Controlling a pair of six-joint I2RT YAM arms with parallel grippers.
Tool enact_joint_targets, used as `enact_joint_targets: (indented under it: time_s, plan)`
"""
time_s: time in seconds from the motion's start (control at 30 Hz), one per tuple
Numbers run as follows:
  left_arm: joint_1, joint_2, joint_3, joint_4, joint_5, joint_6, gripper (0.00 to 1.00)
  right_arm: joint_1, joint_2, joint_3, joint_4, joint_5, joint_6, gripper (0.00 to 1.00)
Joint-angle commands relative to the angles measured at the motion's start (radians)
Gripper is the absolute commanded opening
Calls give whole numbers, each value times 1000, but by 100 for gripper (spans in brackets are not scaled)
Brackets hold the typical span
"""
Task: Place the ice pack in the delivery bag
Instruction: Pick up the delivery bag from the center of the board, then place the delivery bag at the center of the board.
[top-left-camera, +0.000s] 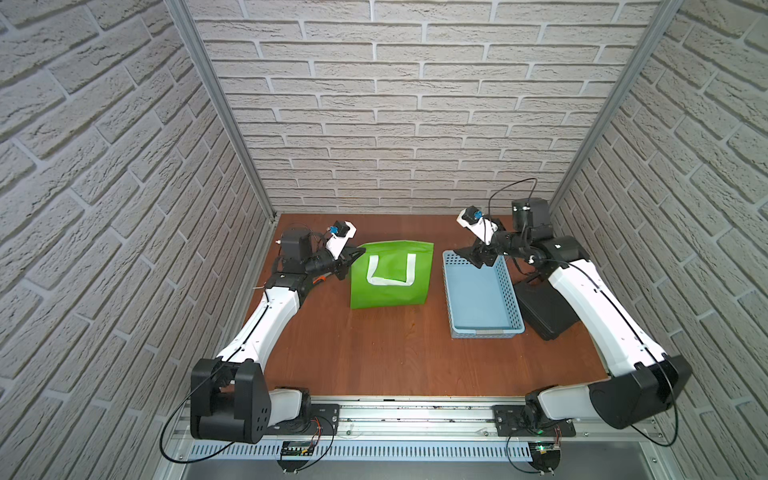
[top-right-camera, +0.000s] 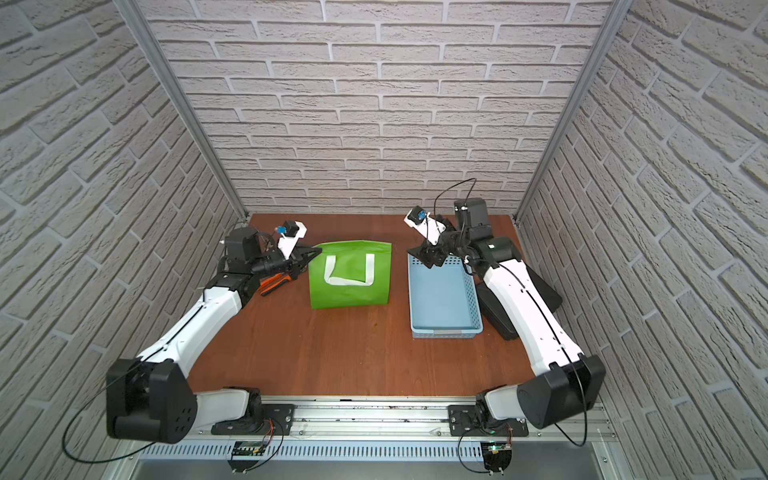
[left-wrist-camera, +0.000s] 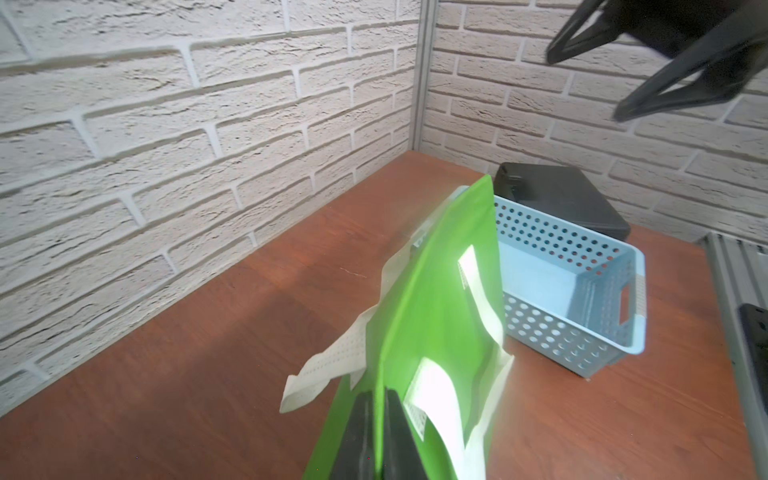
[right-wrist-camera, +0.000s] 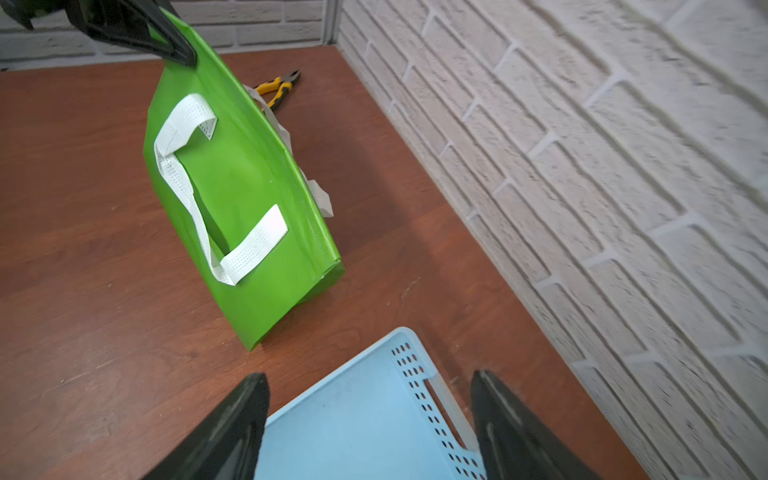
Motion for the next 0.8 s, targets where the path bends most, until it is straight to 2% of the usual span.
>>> enact_joint_targets:
  time_s: [0.0, 0.27, 0.47, 0.5, 0.63, 0.77]
  plan:
    - [-3, 48, 114, 227, -62, -59, 0, -9, -63, -59, 44, 120, 148, 82]
    - [8, 282, 320, 263, -120, -84, 0, -34, -204, -223, 50, 217, 224, 87]
    - [19, 426, 389, 321, -121, -148, 0, -68, -255, -297, 41, 267, 296, 88]
    - [23, 437, 393, 318, -125, -153, 3, -74, -261, -312, 43, 270, 309, 88]
    - [45, 417, 363, 306, -126, -173, 54, -108, -299, -377, 65, 300, 361, 91]
    - [73, 302, 280, 269, -160, -166, 75, -148, -347, -472, 148, 400, 435, 100]
